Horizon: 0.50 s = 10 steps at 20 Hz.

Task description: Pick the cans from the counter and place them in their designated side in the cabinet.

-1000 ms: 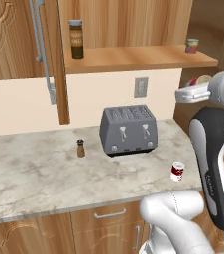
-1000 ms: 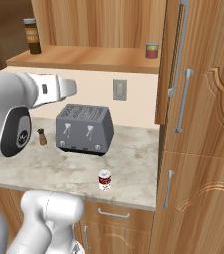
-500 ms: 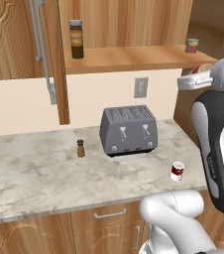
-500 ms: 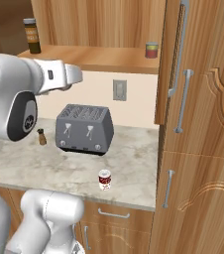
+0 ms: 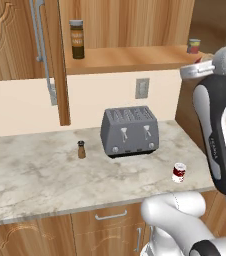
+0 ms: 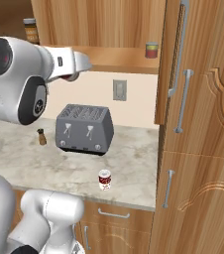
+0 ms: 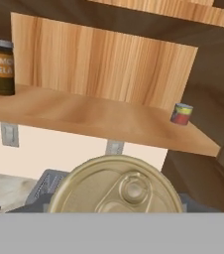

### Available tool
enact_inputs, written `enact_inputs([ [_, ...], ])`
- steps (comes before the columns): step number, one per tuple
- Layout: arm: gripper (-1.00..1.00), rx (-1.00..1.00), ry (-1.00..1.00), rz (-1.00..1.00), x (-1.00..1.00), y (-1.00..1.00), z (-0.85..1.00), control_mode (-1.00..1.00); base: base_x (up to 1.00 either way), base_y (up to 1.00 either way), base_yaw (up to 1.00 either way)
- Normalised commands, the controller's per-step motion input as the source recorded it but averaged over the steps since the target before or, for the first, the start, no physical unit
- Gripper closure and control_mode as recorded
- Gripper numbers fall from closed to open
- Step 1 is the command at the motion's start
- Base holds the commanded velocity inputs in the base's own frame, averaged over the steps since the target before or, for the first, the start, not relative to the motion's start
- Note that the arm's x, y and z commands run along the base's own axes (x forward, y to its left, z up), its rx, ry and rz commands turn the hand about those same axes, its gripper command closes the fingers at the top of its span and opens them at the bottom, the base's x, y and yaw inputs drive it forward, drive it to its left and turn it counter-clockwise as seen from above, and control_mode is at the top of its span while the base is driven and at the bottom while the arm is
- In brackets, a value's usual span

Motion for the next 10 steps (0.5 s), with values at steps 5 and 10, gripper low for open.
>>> enact_inputs([
  [5, 1.00, 0.00, 0.00, 0.00, 0.30, -0.11, 0.00, -1.00, 0.00, 0.00, 0.00],
  [10, 1.00, -0.01, 0.00, 0.00, 0.28, -0.11, 0.00, -1.00, 0.00, 0.00, 0.00],
])
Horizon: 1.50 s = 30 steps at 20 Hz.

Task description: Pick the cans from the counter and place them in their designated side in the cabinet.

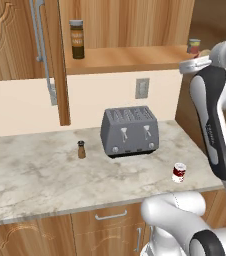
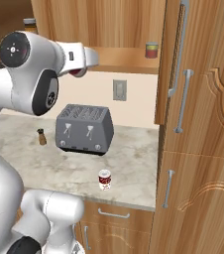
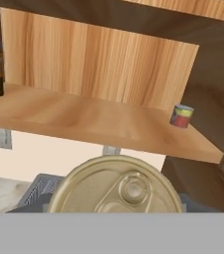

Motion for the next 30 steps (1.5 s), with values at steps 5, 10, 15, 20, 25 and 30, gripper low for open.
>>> enact_inputs([
  [5, 1.00, -0.01, 0.00, 0.00, 0.24, -0.12, 0.00, -1.00, 0.00, 0.00, 0.00],
  [10, 1.00, 0.00, 0.00, 0.00, 0.24, -0.12, 0.00, -1.00, 0.00, 0.00, 0.00],
  [15, 1.00, 0.00, 0.00, -0.01, 0.27, -0.08, 0.00, -1.00, 0.00, 0.00, 0.00],
  [20, 1.00, 0.00, 0.00, -0.03, 0.26, -0.10, 0.00, -1.00, 0.00, 0.00, 0.00],
  [25, 1.00, 0.00, 0.00, -0.04, 0.30, -0.08, 0.00, -1.00, 0.00, 0.00, 0.00],
  [30, 1.00, 0.00, 0.01, -0.01, 0.36, -0.10, -0.01, -1.00, 0.00, 0.00, 0.00],
])
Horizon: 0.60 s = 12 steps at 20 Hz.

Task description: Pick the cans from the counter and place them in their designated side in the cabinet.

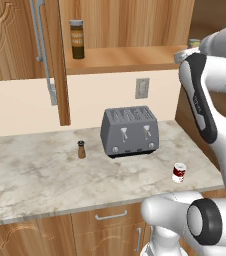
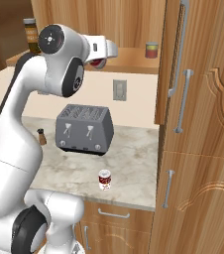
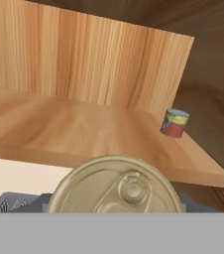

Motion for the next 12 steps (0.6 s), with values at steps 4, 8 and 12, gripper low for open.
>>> enact_inputs([
  [4, 1.00, 0.00, 0.04, 0.00, 0.37, -0.12, -0.04, -1.00, 0.00, 0.00, 0.00],
  [8, 1.00, 0.00, 0.07, 0.00, 0.30, -0.17, -0.02, -1.00, 0.00, 0.00, 0.00],
  [12, 1.00, 0.00, 0.02, 0.00, 0.28, -0.18, -0.01, -1.00, 0.00, 0.00, 0.00],
])
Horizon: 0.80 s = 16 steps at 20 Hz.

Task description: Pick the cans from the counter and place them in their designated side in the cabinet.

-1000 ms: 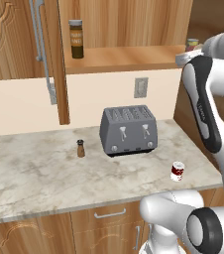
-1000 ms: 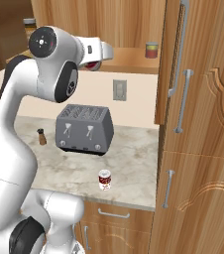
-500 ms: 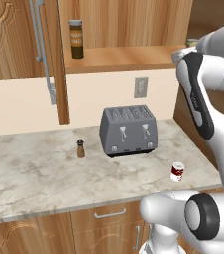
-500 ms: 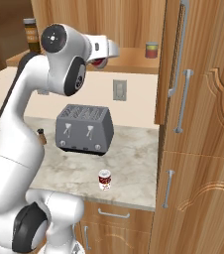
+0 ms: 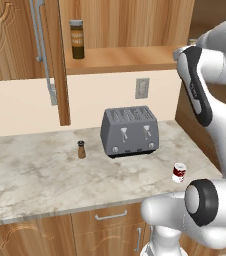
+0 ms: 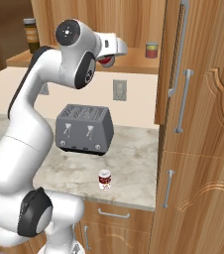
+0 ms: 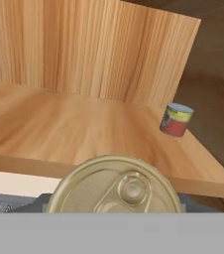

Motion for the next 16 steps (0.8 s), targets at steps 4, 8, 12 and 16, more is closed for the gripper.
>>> enact_inputs([
  [4, 1.00, 0.00, 0.00, 0.00, 0.26, -0.19, -0.02, -1.00, 0.00, 0.00, 0.00],
  [8, 1.00, 0.00, 0.00, 0.00, 0.27, -0.18, -0.05, -1.00, 0.00, 0.00, 0.00],
  [12, 1.00, 0.00, 0.00, 0.00, 0.30, -0.16, -0.06, -1.00, 0.00, 0.00, 0.00],
  [16, 1.00, 0.00, 0.00, 0.00, 0.31, -0.15, -0.06, -1.00, 0.00, 0.00, 0.00],
])
